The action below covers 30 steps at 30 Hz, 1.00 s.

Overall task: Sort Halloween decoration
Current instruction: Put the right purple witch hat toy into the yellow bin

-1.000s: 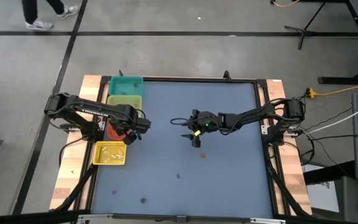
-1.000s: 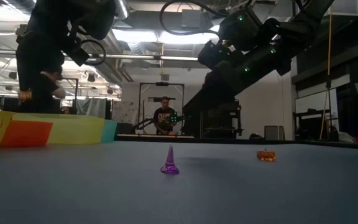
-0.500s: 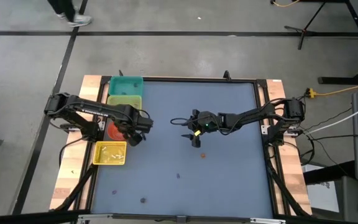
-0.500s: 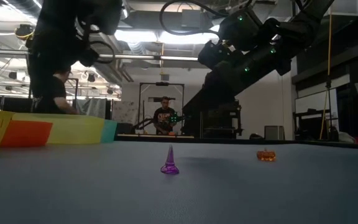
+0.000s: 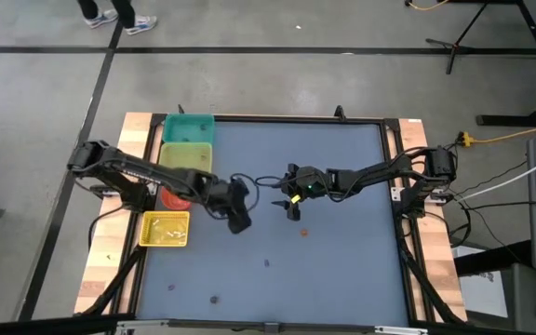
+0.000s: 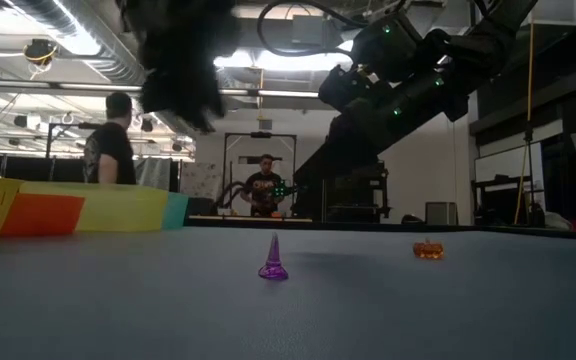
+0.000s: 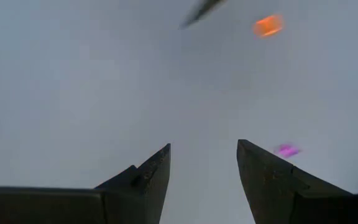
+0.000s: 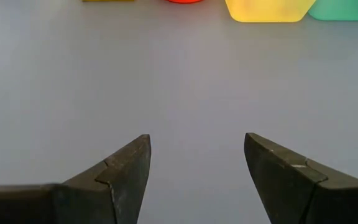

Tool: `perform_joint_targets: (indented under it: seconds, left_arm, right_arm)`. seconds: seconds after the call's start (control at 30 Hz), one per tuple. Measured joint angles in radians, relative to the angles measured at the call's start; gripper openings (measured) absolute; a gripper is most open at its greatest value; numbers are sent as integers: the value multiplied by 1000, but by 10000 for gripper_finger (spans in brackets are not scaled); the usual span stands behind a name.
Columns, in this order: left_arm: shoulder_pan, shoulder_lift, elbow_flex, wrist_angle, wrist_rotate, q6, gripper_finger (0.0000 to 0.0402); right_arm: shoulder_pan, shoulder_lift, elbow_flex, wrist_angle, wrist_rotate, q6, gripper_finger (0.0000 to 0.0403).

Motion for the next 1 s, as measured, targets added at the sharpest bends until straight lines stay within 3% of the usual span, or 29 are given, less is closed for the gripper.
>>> perform_joint_targets:
  seconds: [0.2,0.57,0.73,1.0]
  left_arm:
    - [-127,73,0,267,-64,188,168]
    - [-254,275,0,567,-72,466,168]
    - [-259,378,0,681,-72,498,168]
    - [-259,469,0,695,-49,499,168]
  right_arm:
    - [0,0,0,-3,0,0,259]
    - [0,0,0,-3,0,0,259]
    - [0,0,0,-4,0,0,259]
    - [0,0,0,-4,0,0,259]
